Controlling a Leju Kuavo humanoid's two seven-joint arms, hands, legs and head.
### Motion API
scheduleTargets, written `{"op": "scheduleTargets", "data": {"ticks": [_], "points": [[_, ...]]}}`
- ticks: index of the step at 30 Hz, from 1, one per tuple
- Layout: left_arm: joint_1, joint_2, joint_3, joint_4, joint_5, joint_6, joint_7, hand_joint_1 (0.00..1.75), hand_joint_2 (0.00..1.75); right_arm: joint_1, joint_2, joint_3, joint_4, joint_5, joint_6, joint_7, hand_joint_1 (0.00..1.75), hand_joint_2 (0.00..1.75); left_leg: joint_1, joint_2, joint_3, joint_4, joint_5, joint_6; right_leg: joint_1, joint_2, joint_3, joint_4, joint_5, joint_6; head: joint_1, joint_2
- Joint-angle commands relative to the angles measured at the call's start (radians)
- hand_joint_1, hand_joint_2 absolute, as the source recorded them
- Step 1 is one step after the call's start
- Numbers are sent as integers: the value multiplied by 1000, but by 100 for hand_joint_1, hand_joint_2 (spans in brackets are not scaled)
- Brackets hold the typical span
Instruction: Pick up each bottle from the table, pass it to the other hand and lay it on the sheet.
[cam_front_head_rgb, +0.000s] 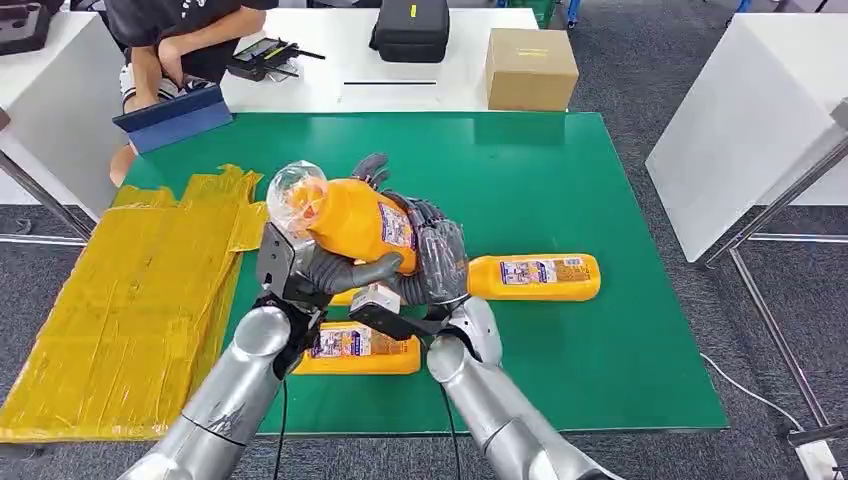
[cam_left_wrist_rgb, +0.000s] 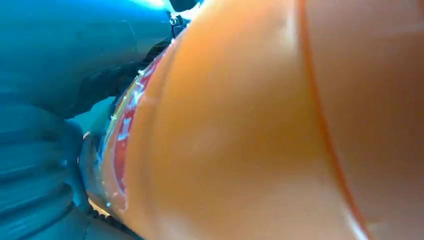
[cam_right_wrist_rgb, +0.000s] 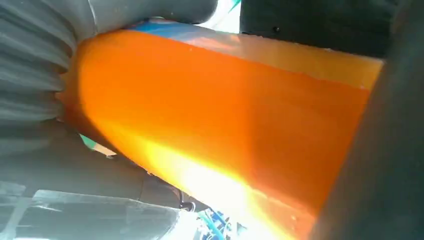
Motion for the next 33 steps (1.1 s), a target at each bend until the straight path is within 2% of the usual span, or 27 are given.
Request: {"op": "scheduleTargets", "data": {"ticks": [1,9,14,21,23,32,33], "points": [[-36,-34,-26,19,64,-10,3,0,175,29,-16,18,25,-24,3,-39,175,175,1,-3,3,0,-1,-3,1,-4,4,-1,-2,-1,0,0],[-27,-31,-1,-41,135,13,18,0,175,45,-16,-9,12,-7,3,-31,175,175,1,-3,1,1,-1,-3,1,-3,3,0,-1,-1,0,0],[-13,-37,43,-97,168,94,-1,0,175,33,-16,3,30,-35,3,-31,175,175,2,-2,2,1,-1,-3,1,-3,3,0,-2,-1,0,0],[8,-17,39,-144,154,144,-12,0,175,25,-16,-1,52,-44,3,-33,175,175,1,0,2,0,-1,-3,1,-1,3,0,-1,-1,0,0],[9,-14,34,-146,151,158,-14,0,175,17,-16,6,79,-100,3,-36,175,175,1,-1,3,0,-1,-4,1,-2,4,0,-2,-1,0,0],[9,-14,34,-146,151,158,-14,0,175,17,-16,6,79,-100,3,-36,175,175,1,0,2,0,-1,-3,1,0,3,0,-1,-1,0,0],[8,-13,34,-145,149,167,-16,0,175,4,-16,15,108,-166,3,-43,175,175,1,0,1,0,-1,-3,1,-1,3,0,-1,-1,0,0]]}}
